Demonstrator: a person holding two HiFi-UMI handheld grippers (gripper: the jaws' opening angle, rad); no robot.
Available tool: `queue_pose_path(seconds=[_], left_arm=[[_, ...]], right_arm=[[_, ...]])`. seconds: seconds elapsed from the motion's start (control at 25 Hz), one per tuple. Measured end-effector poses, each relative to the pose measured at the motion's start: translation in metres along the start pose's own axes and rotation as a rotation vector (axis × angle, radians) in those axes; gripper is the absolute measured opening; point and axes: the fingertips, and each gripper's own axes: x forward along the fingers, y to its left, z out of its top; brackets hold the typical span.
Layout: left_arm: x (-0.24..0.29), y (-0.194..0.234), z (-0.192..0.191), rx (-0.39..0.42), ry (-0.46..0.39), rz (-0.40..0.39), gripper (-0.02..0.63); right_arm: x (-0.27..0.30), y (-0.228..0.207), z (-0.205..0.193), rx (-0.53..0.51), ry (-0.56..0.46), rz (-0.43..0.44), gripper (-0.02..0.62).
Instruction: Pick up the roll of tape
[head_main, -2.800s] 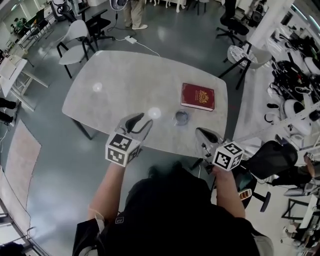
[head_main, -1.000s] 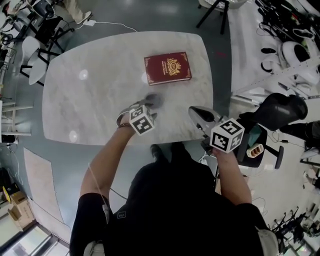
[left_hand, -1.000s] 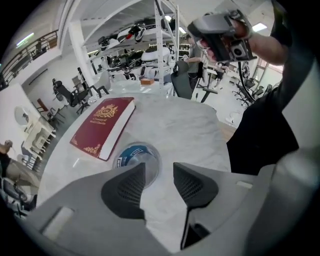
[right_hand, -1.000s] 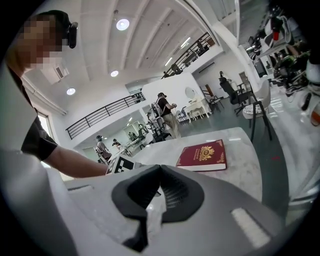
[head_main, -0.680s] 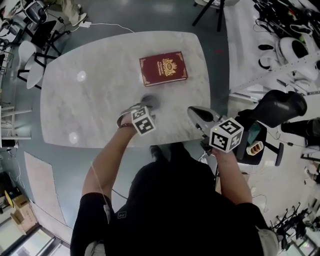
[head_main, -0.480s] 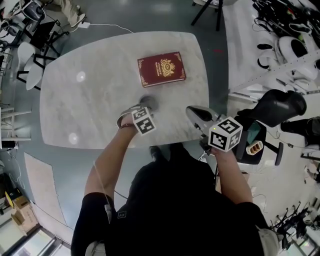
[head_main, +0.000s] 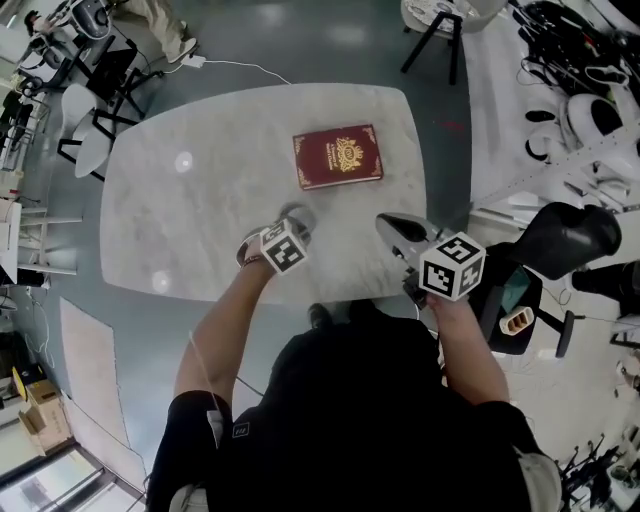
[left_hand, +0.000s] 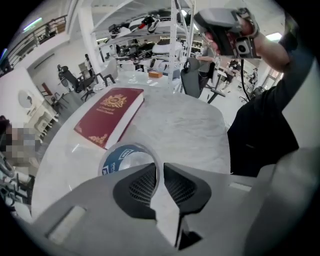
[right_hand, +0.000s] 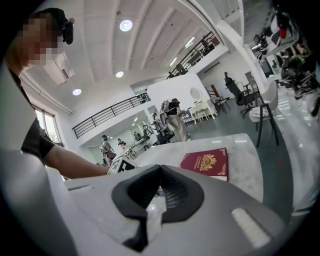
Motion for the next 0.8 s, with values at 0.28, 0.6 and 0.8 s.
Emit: queue_pose_path(seconds=[0.28, 0.6, 0.8], left_arm=[[-0.073, 0.031, -0.011, -0.297, -0.170, 0.130, 0.057], [-0.149, 0.041, -0.078, -0.573, -0.326, 0.292, 0.057], [-0.203, 0.039, -0.114, -0.587, -0.380, 0.386, 0.057]], right_arm=[[0.034, 0.021, 0.016, -0.057, 0.036, 0.147, 0.003], [0.080, 0.065, 0.029, -0.171, 0.108, 0.288, 0.003], [0.108, 0.103, 0.044, -0.240, 0.112, 0.305, 0.003]])
